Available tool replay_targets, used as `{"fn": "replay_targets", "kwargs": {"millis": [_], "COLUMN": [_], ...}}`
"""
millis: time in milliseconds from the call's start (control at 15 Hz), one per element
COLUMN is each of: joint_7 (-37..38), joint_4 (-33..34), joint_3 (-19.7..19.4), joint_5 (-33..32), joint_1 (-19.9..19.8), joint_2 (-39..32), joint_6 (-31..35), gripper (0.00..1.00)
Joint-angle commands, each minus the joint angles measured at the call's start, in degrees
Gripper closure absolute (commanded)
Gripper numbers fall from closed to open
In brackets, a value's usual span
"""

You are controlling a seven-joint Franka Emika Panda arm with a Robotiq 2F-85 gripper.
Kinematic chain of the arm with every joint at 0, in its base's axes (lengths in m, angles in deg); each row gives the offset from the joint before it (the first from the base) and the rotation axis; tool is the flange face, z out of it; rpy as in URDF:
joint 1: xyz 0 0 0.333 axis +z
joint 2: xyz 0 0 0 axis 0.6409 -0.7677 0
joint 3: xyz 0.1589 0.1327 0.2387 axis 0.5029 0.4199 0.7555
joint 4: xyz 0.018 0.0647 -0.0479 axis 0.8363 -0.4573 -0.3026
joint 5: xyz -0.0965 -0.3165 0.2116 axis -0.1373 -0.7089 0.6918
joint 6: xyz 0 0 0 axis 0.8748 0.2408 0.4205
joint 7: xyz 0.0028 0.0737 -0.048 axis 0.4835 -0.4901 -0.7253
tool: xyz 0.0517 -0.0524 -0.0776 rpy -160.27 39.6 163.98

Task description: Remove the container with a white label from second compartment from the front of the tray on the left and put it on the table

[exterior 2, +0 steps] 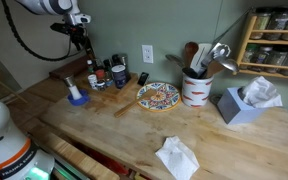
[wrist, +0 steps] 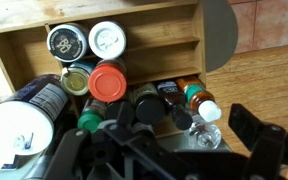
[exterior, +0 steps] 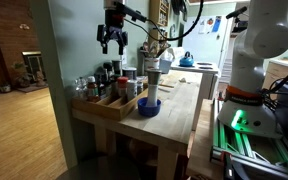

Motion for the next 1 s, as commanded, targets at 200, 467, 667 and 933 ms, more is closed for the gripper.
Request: {"fn": "replay_targets", "kwargs": {"millis": [200, 467, 667, 933], "joint_7": [12.67, 25.56, 37.14, 47.34], "joint_4": [1.90, 0.39, 0.13, -0.79], "joint_3": [-0.26, -1.48, -1.83, -0.75], "joint_5": [-0.46, -5.52, -12.36, -16.00], "joint_1": [-0.39, -0.90, -0.94, 0.05], "joint_2": [-4.42, -4.18, -4.01, -2.66], "joint_6": [2.34, 7.06, 6.11, 3.93], "gripper": [0.00, 0.00, 0.00, 0.00]}}
